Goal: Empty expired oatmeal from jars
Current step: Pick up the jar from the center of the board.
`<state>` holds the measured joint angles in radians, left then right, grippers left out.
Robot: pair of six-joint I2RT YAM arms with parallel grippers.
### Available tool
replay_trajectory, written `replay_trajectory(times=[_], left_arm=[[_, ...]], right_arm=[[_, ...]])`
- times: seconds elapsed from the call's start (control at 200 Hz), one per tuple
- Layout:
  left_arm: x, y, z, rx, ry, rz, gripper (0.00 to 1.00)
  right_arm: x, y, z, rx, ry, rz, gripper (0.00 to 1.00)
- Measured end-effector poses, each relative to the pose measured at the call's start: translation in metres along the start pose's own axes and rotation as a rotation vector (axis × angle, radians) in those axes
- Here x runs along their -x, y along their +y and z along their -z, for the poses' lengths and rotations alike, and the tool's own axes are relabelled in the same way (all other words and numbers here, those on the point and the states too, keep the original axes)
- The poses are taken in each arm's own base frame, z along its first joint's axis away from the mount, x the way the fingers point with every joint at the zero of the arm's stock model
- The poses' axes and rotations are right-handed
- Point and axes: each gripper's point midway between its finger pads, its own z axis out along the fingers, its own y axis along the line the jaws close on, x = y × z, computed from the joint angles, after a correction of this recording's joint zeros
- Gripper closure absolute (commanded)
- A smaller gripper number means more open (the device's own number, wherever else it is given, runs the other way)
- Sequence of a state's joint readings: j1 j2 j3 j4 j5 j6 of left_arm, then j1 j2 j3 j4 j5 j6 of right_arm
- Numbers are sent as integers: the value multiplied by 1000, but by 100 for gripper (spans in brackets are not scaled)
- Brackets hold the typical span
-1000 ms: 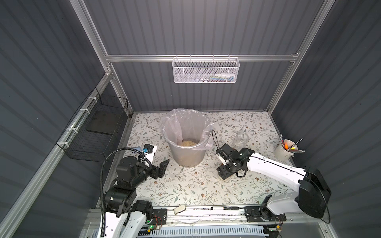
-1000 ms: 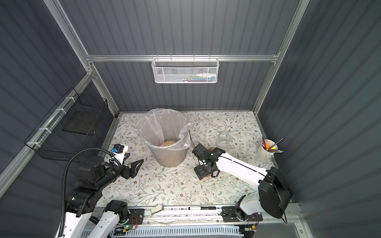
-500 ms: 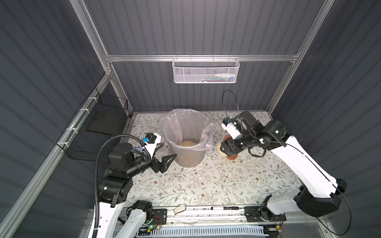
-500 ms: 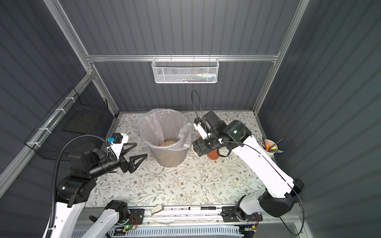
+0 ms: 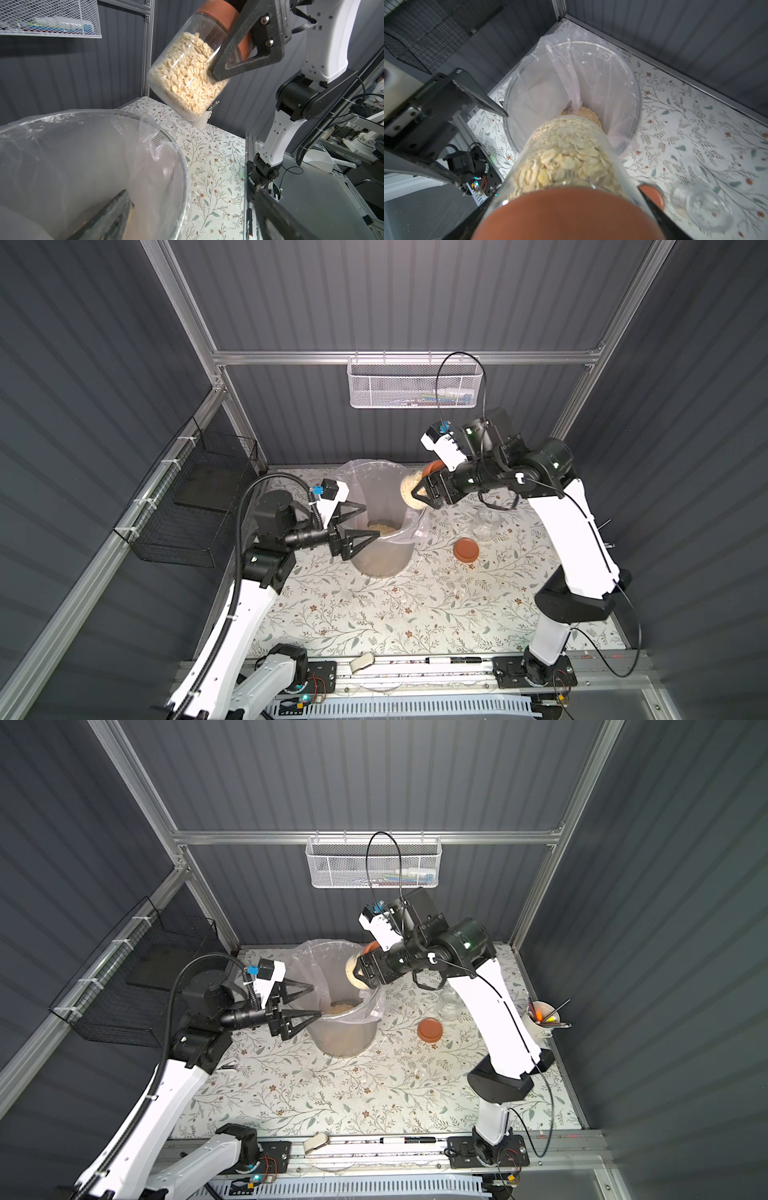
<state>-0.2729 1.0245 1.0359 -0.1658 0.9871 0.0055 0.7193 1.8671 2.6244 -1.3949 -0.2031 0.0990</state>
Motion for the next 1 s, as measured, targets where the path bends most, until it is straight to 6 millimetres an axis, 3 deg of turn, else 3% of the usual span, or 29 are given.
replay_trajectory(times=[0.16, 0.5, 0.765, 1.001], left_arm=[[1, 22, -27, -46, 8, -27, 4], [-3, 58, -53, -57, 4, -74, 2], [15, 60, -53, -43, -25, -161, 1], [16, 61, -53, -40, -26, -174, 1]], right_arm=[[13, 9, -26, 104, -17, -3, 56], [24, 30, -39, 263, -35, 2, 56], [22, 22, -50, 288, -12, -23, 56], [20, 17, -60, 312, 10, -54, 57]])
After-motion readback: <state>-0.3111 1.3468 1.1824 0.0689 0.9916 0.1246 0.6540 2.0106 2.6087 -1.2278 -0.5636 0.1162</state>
